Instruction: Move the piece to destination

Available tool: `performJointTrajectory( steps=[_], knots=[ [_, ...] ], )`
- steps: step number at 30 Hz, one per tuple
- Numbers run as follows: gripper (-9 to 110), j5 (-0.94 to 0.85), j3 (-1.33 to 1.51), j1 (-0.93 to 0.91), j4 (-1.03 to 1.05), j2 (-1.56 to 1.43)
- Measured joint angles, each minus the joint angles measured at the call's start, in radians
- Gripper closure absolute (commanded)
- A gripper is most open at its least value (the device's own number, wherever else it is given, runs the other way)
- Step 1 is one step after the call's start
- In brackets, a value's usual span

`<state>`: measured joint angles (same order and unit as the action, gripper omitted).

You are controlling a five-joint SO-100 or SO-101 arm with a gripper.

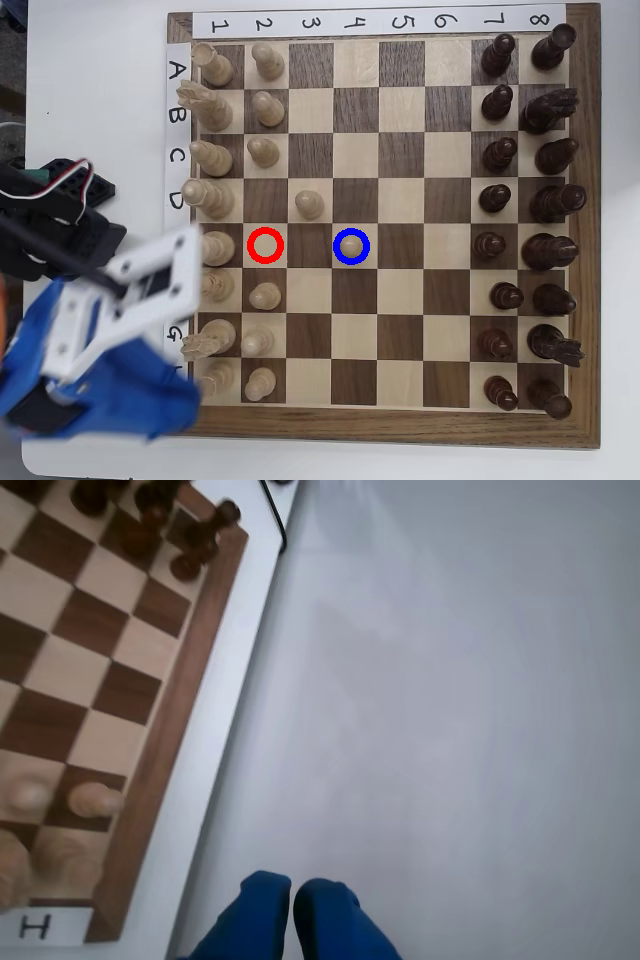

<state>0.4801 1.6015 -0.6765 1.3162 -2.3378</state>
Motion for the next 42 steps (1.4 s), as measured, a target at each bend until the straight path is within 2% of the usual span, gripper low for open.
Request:
performJointTrajectory(
  steps=[15,31,42],
  knots=[
    [101,-0.285,0.446,-0.41,-0.184,-0.353],
    [101,-0.38,1.009,-0.626,-0.373,-0.676],
    [101,-0.38,1.338,-0.69,-0.359,-0.894]
  ],
)
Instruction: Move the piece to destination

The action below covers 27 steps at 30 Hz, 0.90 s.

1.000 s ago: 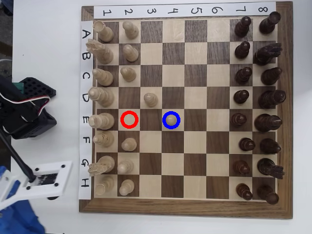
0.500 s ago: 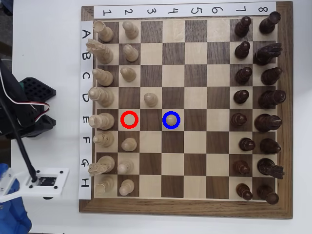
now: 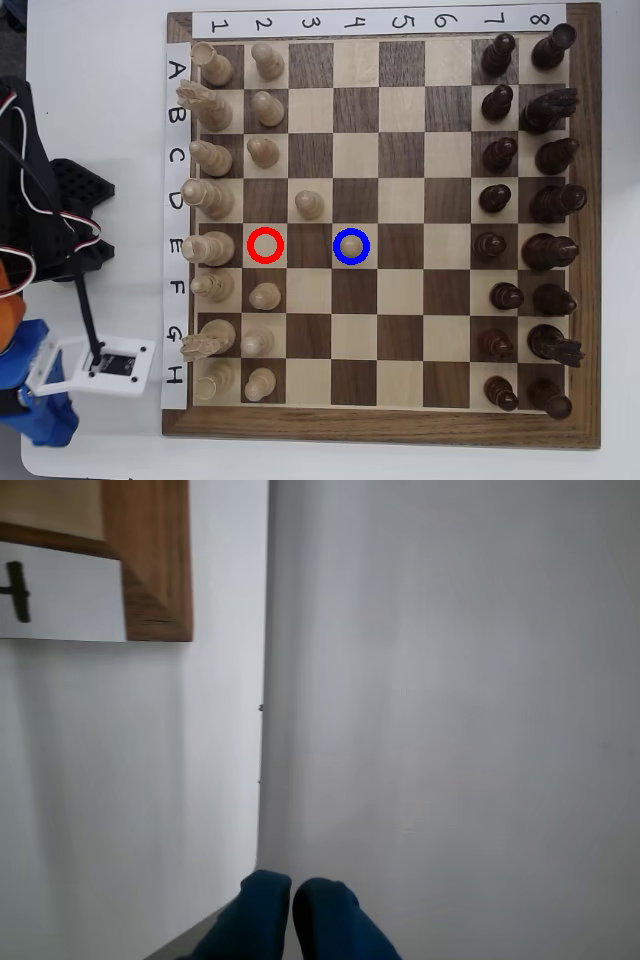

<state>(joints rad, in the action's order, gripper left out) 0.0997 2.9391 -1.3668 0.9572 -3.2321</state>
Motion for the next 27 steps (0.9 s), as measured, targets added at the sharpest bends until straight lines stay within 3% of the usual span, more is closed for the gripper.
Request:
performJointTrajectory(
  steps=[11,27],
  knots=[
    [101,0.011,0.19,-0.044,0.046,-0.129],
    [101,0.023,0.196,-0.063,0.212,-0.135]
  ],
)
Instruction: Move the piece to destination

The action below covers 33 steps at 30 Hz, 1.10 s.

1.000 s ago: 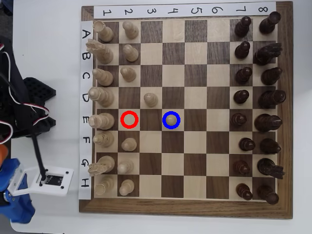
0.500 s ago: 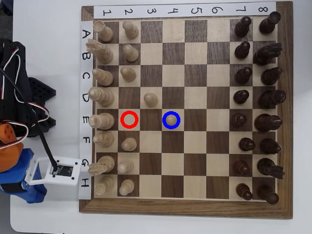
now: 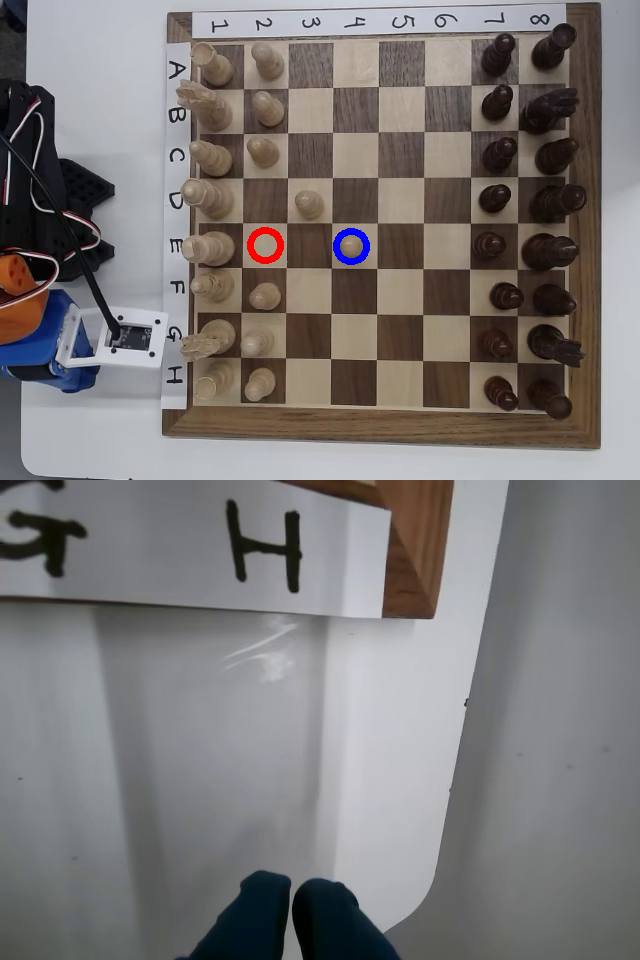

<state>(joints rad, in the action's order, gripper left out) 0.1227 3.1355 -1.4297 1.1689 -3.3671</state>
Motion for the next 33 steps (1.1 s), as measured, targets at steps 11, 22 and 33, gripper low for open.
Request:
performJointTrajectory(
  steps=[11,22,33],
  knots=[
    [101,-0.006,0.0,0.0,0.018,0.0],
    [101,-0.006,0.0,0.0,0.018,0.0],
    [101,-0.006,0.0,0.0,0.018,0.0]
  ],
)
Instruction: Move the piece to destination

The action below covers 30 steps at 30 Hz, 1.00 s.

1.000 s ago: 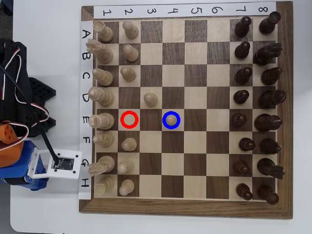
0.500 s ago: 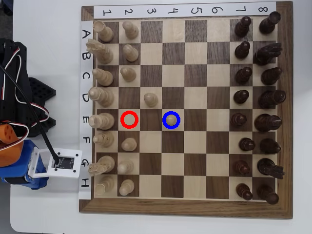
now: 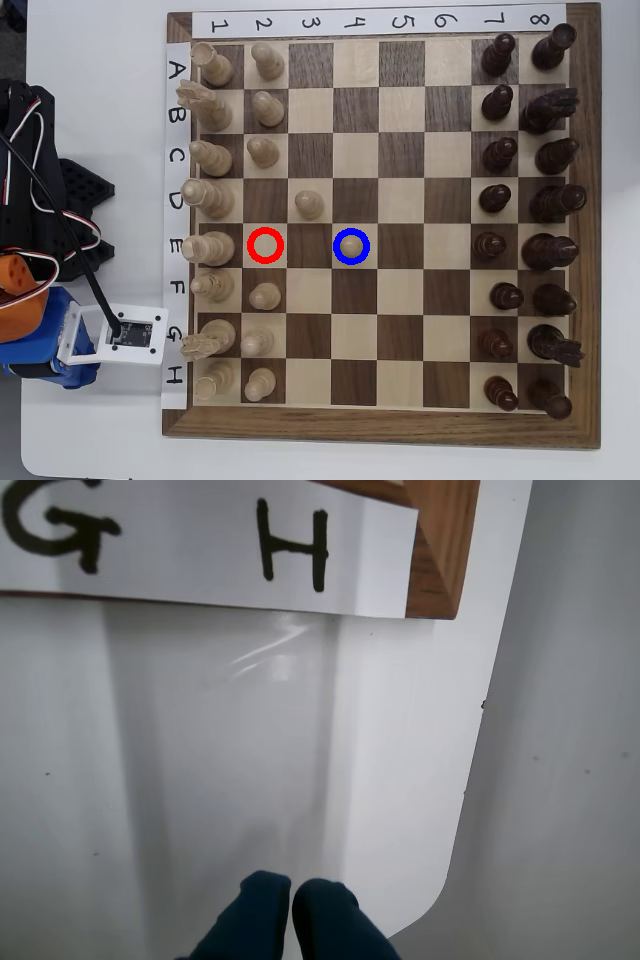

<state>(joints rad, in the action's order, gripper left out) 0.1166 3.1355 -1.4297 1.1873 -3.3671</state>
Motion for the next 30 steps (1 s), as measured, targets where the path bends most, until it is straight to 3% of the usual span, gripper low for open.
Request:
performJointTrajectory(
  steps=[30],
  knots=[
    [101,-0.018,0.0,-0.103,0.0,0.0]
  ],
)
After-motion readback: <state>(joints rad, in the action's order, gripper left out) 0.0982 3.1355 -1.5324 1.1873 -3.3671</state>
